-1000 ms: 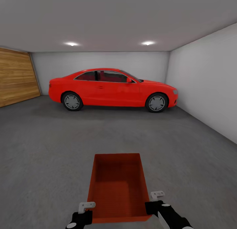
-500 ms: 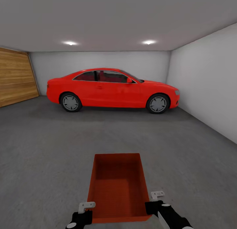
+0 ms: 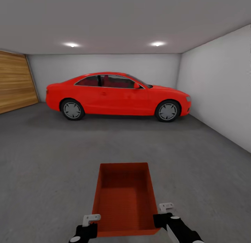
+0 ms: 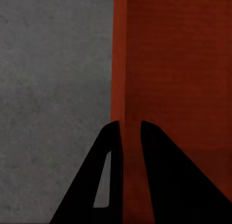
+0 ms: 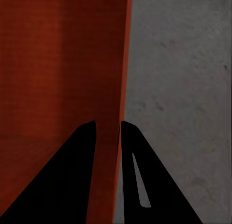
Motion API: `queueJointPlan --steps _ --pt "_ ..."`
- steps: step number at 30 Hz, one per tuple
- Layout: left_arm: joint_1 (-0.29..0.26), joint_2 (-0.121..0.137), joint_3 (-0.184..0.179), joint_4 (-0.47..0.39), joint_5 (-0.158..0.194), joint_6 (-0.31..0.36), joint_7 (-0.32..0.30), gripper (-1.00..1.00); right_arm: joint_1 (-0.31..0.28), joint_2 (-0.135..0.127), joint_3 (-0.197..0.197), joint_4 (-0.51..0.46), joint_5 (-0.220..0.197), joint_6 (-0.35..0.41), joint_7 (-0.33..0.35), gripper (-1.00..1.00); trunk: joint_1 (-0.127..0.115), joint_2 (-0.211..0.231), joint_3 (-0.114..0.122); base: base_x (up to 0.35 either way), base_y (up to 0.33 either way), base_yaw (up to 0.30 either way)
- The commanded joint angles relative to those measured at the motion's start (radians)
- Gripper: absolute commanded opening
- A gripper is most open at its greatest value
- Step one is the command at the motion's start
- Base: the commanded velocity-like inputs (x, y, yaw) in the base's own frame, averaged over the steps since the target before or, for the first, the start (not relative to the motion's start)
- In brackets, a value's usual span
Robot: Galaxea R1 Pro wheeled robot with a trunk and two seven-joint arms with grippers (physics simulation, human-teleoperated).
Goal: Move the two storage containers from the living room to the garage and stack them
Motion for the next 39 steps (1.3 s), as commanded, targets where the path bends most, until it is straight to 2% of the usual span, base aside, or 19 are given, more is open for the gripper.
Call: queueJointPlan --steps 1,10,39 --pt "0.000 0.020 -0.012 0.002 0.014 -0.001 0.003 -1.00 -0.001 -0.019 0.004 -0.005 -0.013 0.003 0.024 -1.00 0.000 -0.001 -0.001 0.308 0.000 -0.159" --pt "0.000 0.020 -0.012 0.002 0.014 -0.001 0.003 -1.00 -0.002 -0.027 0.002 -0.005 -0.008 0.002 0.093 -1.00 0.000 -0.001 -0.001 0.308 0.000 -0.247" --pt "0.000 0.021 -0.011 0.002 0.014 -0.001 0.002 -1.00 -0.002 -0.030 0.002 -0.005 -0.009 0.002 0.102 -1.00 0.000 -0.001 -0.001 0.274 0.000 -0.285"
